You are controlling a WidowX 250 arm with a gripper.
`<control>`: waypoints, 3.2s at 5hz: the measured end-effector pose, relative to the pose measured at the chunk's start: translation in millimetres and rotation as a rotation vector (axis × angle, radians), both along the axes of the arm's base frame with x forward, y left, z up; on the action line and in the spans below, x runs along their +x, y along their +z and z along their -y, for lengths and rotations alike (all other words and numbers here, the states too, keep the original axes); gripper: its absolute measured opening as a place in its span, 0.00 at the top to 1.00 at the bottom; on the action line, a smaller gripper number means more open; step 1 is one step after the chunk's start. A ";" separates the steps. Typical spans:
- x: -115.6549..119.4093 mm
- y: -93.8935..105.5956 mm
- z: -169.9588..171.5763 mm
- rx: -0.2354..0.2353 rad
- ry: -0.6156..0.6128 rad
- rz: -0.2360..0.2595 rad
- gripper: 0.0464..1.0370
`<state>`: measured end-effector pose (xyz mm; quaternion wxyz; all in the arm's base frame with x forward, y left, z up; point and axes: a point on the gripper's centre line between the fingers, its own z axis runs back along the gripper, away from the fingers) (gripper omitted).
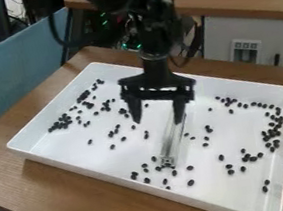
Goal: Sweep into pile
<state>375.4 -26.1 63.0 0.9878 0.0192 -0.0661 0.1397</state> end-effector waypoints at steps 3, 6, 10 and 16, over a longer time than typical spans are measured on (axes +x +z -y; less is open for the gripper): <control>7.9 -27.4 1.0 0.012 -0.038 -0.026 0.04; 15.7 -45.5 4.8 0.013 -0.021 -0.022 0.64; 29.5 2.4 93.4 -0.055 -0.239 0.039 0.66; 48.2 -35.0 147.3 -0.106 -0.369 0.025 0.66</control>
